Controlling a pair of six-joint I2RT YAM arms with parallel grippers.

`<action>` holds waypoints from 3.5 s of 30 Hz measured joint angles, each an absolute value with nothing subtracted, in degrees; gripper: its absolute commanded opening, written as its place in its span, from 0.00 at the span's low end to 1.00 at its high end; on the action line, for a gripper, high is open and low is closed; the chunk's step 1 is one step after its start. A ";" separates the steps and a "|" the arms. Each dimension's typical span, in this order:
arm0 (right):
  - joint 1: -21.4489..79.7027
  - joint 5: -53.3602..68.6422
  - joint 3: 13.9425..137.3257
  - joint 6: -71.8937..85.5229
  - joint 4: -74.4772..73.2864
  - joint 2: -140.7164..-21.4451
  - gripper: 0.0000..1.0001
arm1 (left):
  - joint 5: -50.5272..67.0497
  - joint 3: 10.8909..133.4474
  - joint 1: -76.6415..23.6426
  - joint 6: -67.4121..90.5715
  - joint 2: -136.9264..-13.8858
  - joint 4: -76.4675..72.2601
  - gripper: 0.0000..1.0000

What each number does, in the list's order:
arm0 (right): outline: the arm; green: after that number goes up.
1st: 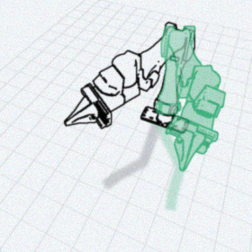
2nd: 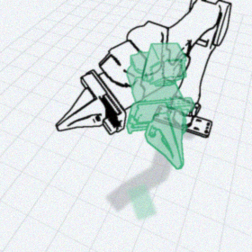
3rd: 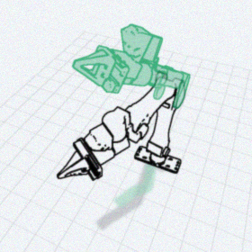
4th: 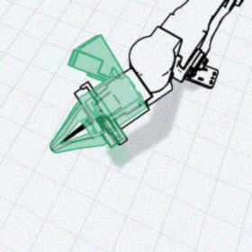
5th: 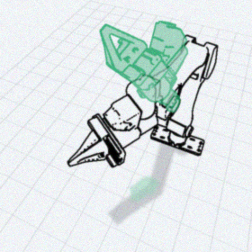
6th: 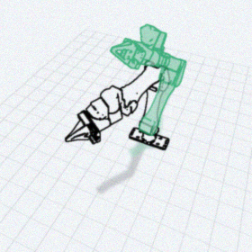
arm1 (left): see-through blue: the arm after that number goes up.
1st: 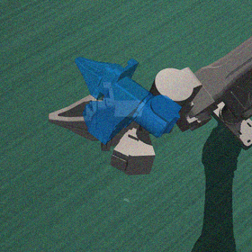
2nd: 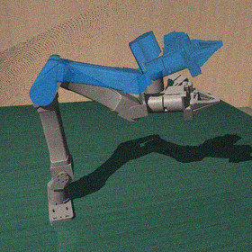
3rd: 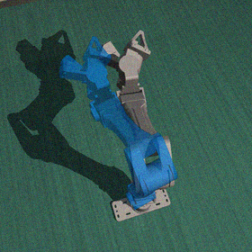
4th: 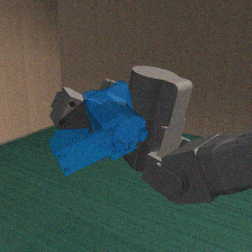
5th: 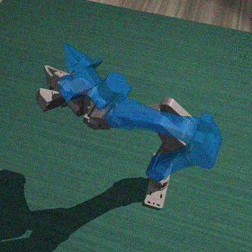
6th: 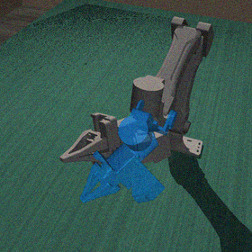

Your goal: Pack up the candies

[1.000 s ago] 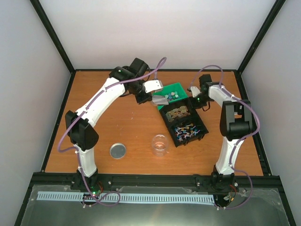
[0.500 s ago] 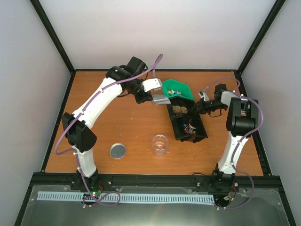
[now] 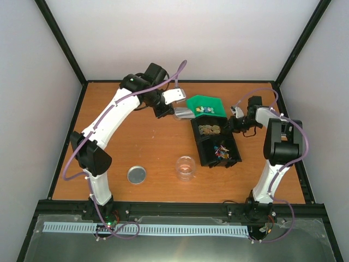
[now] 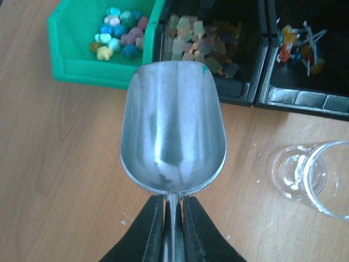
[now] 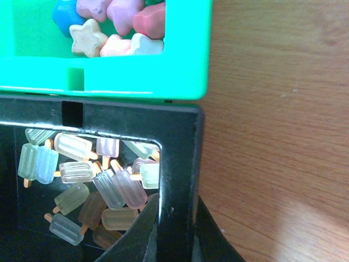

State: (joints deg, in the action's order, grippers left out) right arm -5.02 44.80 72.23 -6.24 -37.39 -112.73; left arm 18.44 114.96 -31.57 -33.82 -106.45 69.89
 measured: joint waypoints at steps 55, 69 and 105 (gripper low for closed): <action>16.86 15.70 72.18 2.11 -36.45 -105.78 0.03 | -10.00 133.60 -47.22 -42.89 -129.99 91.53 0.01; 19.92 15.35 71.83 4.84 -35.90 -105.56 0.03 | -12.14 131.59 -47.24 -41.74 -129.99 91.57 0.01; 19.31 14.98 69.67 7.09 -33.82 -104.29 0.03 | 5.28 104.51 -40.42 -22.79 -125.54 67.64 0.01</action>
